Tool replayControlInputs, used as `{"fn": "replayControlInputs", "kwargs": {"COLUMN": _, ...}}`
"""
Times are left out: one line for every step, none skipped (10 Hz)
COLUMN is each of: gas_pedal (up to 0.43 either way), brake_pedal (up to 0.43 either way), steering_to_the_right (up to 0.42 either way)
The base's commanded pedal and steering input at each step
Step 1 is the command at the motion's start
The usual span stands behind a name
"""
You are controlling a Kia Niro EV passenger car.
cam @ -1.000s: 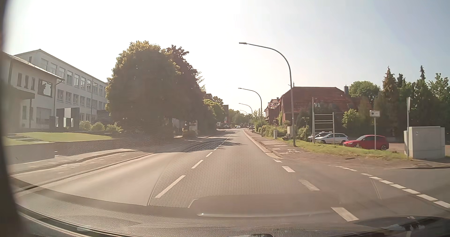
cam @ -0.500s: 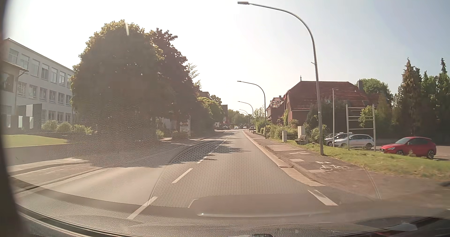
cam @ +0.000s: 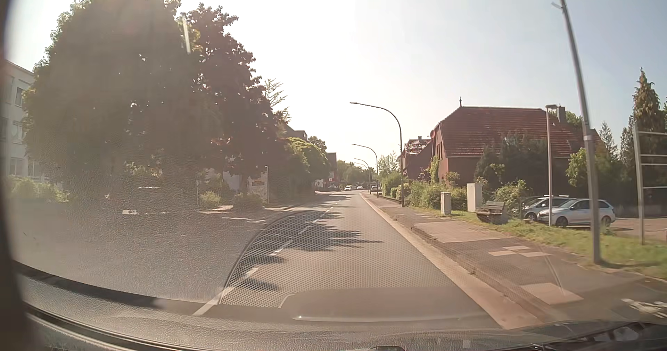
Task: Follow the waypoints while adhering to traffic rules and regulations
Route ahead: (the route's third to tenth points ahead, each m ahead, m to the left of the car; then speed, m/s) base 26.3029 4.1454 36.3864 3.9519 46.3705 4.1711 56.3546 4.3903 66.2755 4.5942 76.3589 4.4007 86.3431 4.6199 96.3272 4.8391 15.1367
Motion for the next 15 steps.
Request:
{"fn": "replayControlInputs", "kwargs": {"gas_pedal": 0.177, "brake_pedal": 0.000, "steering_to_the_right": -0.001}}
{"fn": "replayControlInputs", "kwargs": {"gas_pedal": 0.177, "brake_pedal": 0.000, "steering_to_the_right": -0.001}}
{"fn": "replayControlInputs", "kwargs": {"gas_pedal": 0.157, "brake_pedal": 0.000, "steering_to_the_right": -0.002}}
{"fn": "replayControlInputs", "kwargs": {"gas_pedal": 0.150, "brake_pedal": 0.000, "steering_to_the_right": -0.002}}
{"fn": "replayControlInputs", "kwargs": {"gas_pedal": 0.150, "brake_pedal": 0.000, "steering_to_the_right": -0.002}}
{"fn": "replayControlInputs", "kwargs": {"gas_pedal": 0.150, "brake_pedal": 0.000, "steering_to_the_right": -0.002}}
{"fn": "replayControlInputs", "kwargs": {"gas_pedal": 0.157, "brake_pedal": 0.000, "steering_to_the_right": -0.002}}
{"fn": "replayControlInputs", "kwargs": {"gas_pedal": 0.157, "brake_pedal": 0.000, "steering_to_the_right": -0.002}}
{"fn": "replayControlInputs", "kwargs": {"gas_pedal": 0.157, "brake_pedal": 0.000, "steering_to_the_right": -0.002}}
{"fn": "replayControlInputs", "kwargs": {"gas_pedal": 0.157, "brake_pedal": 0.000, "steering_to_the_right": -0.002}}
{"fn": "replayControlInputs", "kwargs": {"gas_pedal": 0.169, "brake_pedal": 0.000, "steering_to_the_right": -0.002}}
{"fn": "replayControlInputs", "kwargs": {"gas_pedal": 0.169, "brake_pedal": 0.000, "steering_to_the_right": -0.002}}
{"fn": "replayControlInputs", "kwargs": {"gas_pedal": 0.169, "brake_pedal": 0.000, "steering_to_the_right": -0.002}}
{"fn": "replayControlInputs", "kwargs": {"gas_pedal": 0.169, "brake_pedal": 0.000, "steering_to_the_right": -0.002}}
{"fn": "replayControlInputs", "kwargs": {"gas_pedal": 0.169, "brake_pedal": 0.000, "steering_to_the_right": -0.002}}
